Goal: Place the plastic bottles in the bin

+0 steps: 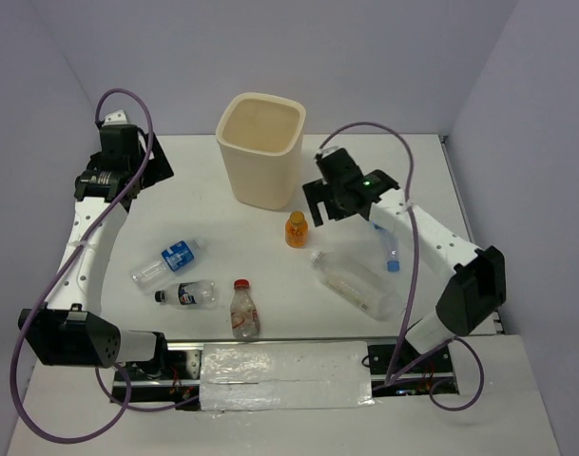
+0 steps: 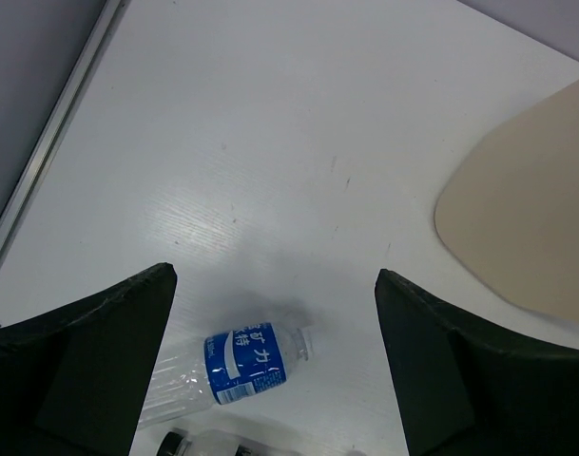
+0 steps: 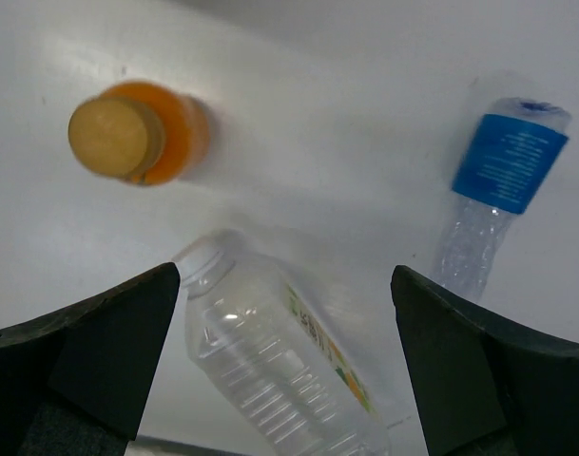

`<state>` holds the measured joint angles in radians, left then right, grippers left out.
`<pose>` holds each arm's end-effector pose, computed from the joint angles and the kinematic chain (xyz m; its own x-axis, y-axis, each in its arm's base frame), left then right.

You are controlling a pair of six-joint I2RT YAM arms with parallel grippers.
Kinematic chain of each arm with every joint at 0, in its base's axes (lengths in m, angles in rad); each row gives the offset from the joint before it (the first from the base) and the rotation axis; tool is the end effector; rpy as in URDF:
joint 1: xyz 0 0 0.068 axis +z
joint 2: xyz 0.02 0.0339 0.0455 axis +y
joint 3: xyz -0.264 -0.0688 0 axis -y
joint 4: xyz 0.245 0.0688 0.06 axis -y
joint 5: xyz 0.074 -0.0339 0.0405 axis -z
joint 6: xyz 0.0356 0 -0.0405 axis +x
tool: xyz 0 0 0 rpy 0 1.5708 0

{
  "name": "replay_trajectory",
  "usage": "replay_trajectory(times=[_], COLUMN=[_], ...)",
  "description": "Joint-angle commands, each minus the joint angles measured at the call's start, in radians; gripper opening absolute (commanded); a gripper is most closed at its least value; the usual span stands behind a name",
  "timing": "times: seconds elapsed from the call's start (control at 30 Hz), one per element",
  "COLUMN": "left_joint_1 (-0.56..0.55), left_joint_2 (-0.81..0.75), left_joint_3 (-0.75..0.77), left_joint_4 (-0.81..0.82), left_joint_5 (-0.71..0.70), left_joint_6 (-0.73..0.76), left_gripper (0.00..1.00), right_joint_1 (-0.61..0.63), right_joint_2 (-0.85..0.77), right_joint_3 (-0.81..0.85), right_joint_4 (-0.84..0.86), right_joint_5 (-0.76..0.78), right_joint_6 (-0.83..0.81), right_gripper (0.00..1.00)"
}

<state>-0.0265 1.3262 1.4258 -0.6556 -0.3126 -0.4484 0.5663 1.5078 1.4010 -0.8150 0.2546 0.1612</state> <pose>0.2857 0.0034 0.3968 -0.3732 -0.4028 -0.8358 -0.4413 0.8695 -0.2220 0.2740 0.1635 0.3241 -0.7263 -0.2777 -0.6288 -0.2778 0.9553 -0.1010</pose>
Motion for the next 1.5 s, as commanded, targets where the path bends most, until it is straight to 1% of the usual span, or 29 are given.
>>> replay_trajectory(times=[0.0, 0.23, 0.33, 0.43, 0.6, 0.67, 0.7, 0.83, 0.93, 1.13, 1.27, 1.37, 1.47], left_joint_1=[0.002, 0.002, 0.002, 0.002, 0.002, 0.002, 0.002, 0.002, 0.002, 0.002, 0.002, 0.002, 0.002], left_joint_2=[-0.025, -0.016, -0.016, -0.024, -0.028, -0.019, -0.019, -0.015, -0.007, -0.009, -0.012, -0.016, -0.019], left_joint_3=[-0.013, -0.024, -0.030, -0.044, -0.070, -0.059, -0.056, -0.065, -0.061, -0.070, -0.082, -0.093, -0.102], left_joint_4=[0.008, -0.003, -0.009, -0.015, -0.013, -0.022, -0.025, -0.029, -0.038, -0.026, -0.021, -0.018, -0.015], left_joint_5=[0.017, 0.053, 0.076, 0.084, 0.083, 0.084, 0.090, 0.093, 0.095, 0.084, 0.086, 0.087, 0.084], left_joint_6=[-0.004, -0.001, -0.010, -0.032, -0.035, -0.039, -0.045, -0.065, -0.075, -0.064, -0.065, -0.062, -0.061], left_gripper=[0.99, 0.99, 0.99, 0.99, 0.99, 0.99, 0.99, 0.99, 0.99, 0.99, 0.99, 0.99, 0.99], right_joint_1=[0.084, 0.219, 0.254, 0.271, 0.293, 0.305, 0.307, 0.325, 0.334, 0.337, 0.337, 0.337, 0.337], right_joint_2=[0.051, 0.127, 0.147, 0.166, 0.213, 0.245, 0.255, 0.296, 0.314, 0.356, 0.385, 0.365, 0.353], right_joint_3=[0.038, -0.016, -0.049, -0.079, -0.117, -0.123, -0.126, -0.165, -0.178, -0.163, -0.139, -0.157, -0.172], right_joint_4=[-0.099, -0.061, -0.032, -0.012, 0.025, 0.057, 0.072, 0.147, 0.174, 0.166, 0.123, 0.128, 0.125], right_joint_5=[0.008, 0.002, 0.044, 0.054, 0.038, 0.078, 0.141, 0.179, 0.204, 0.233, 0.244, 0.270, 0.272], right_joint_6=[-0.126, -0.248, -0.281, -0.310, -0.304, -0.273, -0.261, -0.255, -0.259, -0.255, -0.247, -0.252, -0.244], right_gripper=[1.00, 1.00, 1.00, 0.99, 0.97, 0.97, 0.97, 0.97, 0.97, 0.94, 0.88, 0.85, 0.85])
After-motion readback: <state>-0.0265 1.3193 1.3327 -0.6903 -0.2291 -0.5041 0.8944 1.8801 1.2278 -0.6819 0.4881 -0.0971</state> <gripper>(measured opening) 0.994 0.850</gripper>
